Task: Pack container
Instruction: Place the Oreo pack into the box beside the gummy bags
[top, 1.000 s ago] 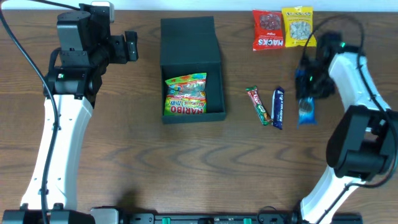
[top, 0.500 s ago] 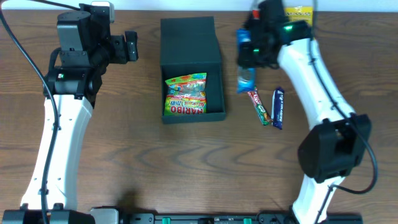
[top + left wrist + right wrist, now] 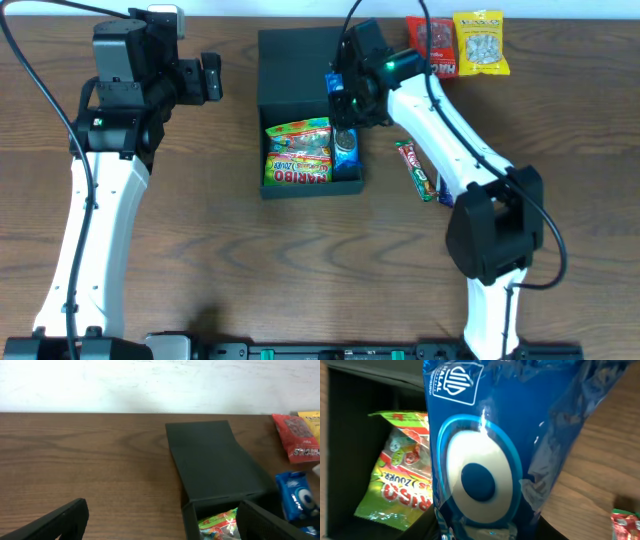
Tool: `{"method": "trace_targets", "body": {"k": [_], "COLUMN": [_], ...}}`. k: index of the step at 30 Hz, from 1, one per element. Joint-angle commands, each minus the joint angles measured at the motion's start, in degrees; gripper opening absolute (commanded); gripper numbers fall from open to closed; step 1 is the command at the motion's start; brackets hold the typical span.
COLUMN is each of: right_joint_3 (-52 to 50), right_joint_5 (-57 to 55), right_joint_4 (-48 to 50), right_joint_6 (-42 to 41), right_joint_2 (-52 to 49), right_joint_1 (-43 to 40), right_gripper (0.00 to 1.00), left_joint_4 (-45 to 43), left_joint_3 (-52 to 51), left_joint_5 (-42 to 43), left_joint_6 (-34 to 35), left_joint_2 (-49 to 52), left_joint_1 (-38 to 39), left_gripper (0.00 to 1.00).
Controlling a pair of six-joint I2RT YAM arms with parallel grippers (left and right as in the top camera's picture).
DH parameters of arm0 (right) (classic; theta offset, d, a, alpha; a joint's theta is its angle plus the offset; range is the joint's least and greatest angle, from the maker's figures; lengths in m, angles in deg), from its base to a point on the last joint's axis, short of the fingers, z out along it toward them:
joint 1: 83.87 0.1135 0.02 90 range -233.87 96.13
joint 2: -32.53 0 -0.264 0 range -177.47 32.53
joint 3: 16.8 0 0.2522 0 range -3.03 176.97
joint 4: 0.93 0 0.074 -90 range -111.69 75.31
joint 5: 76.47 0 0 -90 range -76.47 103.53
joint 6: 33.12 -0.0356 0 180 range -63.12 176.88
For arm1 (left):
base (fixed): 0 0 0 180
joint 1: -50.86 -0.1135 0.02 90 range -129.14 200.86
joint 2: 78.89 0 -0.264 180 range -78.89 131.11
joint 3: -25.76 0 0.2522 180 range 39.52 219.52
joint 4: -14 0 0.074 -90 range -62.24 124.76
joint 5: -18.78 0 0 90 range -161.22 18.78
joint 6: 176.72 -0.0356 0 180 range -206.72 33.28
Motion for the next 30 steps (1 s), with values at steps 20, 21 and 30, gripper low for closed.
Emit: {"method": "trace_targets", "body": {"k": [20,21,30], "right_joint_3": [0.8,1.3,11.2], "right_joint_5": [1.3,1.3,-8.0], "right_joint_4": [-5.3,-5.5,-8.2], "right_joint_6": [-2.0,-2.1,-2.1], "right_joint_2": [-0.2,-0.2,-0.2], "right_joint_1": [0.5,0.4,-2.8], "right_gripper": [0.81,0.84,0.89], "left_joint_4": [0.1,0.1,0.3], "left_joint_3": [1.5,1.5,1.5], "left_joint_5": [0.0,0.0,0.0], "left_joint_6": [0.0,0.0,0.0], "left_joint_2": [0.0,0.0,0.0], "left_joint_1": [0.0,0.0,0.0], "left_gripper": [0.95,0.95,0.95]}}
